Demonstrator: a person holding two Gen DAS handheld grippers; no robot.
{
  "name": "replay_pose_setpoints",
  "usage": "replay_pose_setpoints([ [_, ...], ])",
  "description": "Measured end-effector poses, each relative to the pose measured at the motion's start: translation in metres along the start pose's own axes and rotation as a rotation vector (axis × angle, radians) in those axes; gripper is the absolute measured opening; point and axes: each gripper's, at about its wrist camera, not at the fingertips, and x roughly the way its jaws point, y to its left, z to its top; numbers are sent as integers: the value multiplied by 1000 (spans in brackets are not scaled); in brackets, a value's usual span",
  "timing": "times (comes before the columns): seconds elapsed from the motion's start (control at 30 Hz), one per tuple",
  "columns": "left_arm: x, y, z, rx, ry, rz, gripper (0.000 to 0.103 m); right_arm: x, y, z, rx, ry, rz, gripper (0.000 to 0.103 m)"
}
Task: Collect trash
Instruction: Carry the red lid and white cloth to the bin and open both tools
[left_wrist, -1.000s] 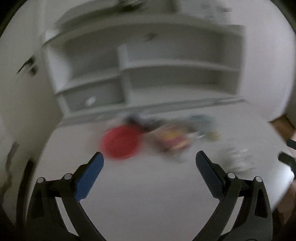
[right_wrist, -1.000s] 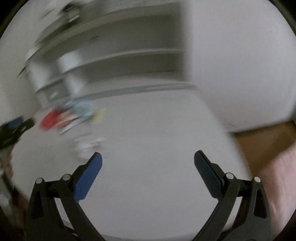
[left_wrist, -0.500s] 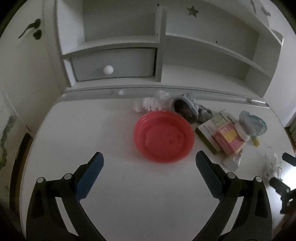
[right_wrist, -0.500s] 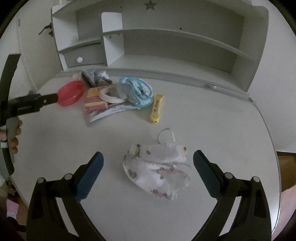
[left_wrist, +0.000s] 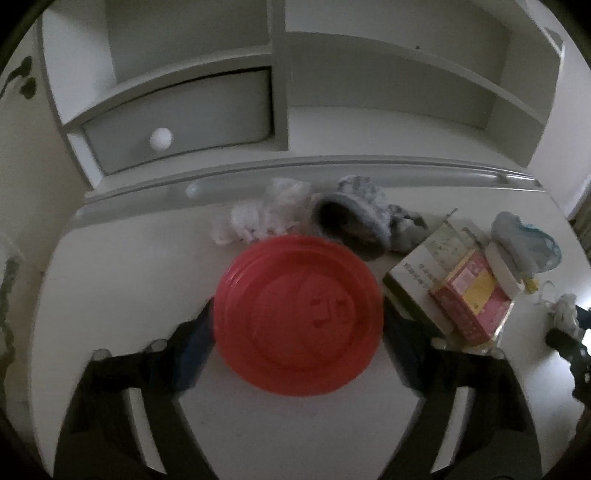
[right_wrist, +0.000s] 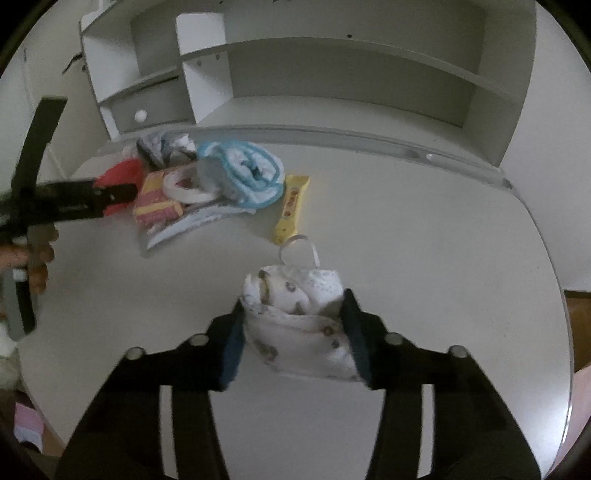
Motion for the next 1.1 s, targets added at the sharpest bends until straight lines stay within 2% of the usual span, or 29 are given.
replay_pose_setpoints([
  [0.03,-1,0,-1,3,-4,-17,79,0,-2,1,7,-2,1,33],
  [0.07,-4,0,-2,3,-18,-39,79,-1,-3,1,14,-12,-3,32],
  [0.23,-25,4,-8,-13,-75,-46,78,-8,-11,1,57,-59,-43,31],
  [0.6,-33,15,-18,-41,-49,-31,79,-14,-13,0,66,-86,-75,30],
  [0.9,-40,11,-20,-36,-64,-42,79,-15,-15,-1,81,-91,-74,30],
  [1.1,-81,-5,-11,-38,-157,-100,79,-28,-25,-4,110,-140,-37,30],
])
